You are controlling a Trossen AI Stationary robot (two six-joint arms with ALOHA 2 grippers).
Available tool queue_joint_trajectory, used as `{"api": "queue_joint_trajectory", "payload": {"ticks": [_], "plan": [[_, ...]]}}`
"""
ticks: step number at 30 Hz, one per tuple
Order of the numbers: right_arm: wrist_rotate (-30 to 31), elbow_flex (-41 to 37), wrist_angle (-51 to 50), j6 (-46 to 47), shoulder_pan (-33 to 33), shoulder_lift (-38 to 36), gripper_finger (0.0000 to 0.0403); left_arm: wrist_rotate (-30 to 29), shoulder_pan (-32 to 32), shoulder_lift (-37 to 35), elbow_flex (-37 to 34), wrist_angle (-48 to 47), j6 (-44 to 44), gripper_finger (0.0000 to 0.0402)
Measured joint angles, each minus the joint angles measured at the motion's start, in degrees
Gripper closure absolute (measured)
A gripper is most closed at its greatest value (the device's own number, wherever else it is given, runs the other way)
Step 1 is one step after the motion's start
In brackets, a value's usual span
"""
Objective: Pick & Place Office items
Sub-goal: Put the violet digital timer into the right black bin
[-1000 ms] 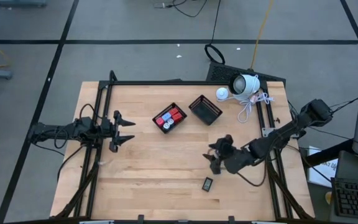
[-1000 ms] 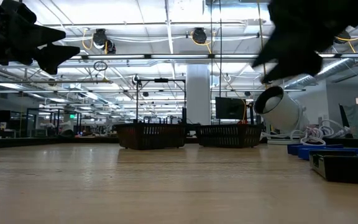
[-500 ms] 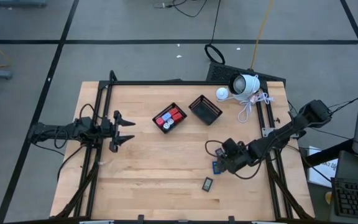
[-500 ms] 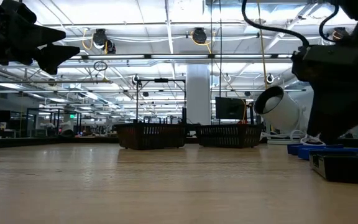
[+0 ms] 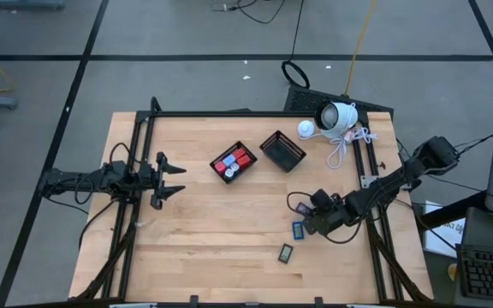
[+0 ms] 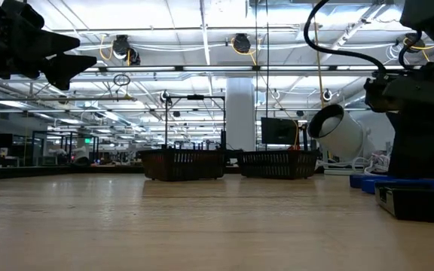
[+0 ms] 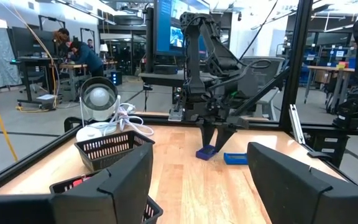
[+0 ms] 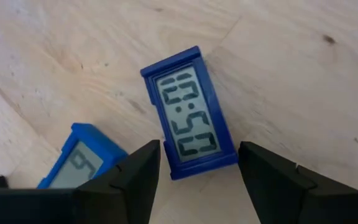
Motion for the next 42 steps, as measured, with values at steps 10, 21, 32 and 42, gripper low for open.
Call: {"api": "queue_joint_trajectory", "payload": {"ticks": [10,21,32,42], "plan": [[6.3,-3.5,9.3,-15.4,0.0,0.1,0.0193,0.0,0.0,0.0,0.0,0.0,0.0,0.0119],[9.6,-8.1,17.8,-19.6,0.0,0.2,0.0193,0.0,0.0,0.0,0.0,0.0,0.0,0.0136],[10.9,-8.3,17.4,-21.4,0.0,0.2,0.0237,0.0,0.0,0.0,0.0,0.0,0.0,0.0145],[15.1,-8.4,19.3,-22.2,-0.1,0.3,0.0260,0.0,0.0,0.0,0.0,0.0,0.0,0.0123]]}}
